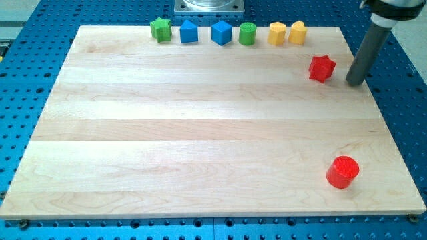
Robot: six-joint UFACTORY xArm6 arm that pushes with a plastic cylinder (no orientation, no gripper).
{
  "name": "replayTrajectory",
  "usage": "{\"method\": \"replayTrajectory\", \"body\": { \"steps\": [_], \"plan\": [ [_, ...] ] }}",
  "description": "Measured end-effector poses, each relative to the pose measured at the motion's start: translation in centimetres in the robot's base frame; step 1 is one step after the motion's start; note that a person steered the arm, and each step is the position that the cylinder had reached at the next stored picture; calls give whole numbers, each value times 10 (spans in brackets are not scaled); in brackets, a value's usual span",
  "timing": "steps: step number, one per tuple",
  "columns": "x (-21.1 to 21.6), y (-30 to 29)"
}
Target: Move the red star to the left of the green star
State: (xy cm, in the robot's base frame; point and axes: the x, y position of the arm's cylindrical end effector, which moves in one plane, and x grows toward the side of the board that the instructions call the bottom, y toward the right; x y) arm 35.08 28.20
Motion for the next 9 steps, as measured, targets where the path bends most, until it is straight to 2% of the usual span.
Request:
{"method": "replayTrajectory", "body": {
  "steps": [1, 3, 4, 5, 6, 7, 8, 9],
  "plan": [
    [-13, -75],
    [-15, -294],
    [-13, -349],
    [11, -350],
    [12, -400],
    [61, -406],
    [56, -448],
    [2, -459]
  ]
}}
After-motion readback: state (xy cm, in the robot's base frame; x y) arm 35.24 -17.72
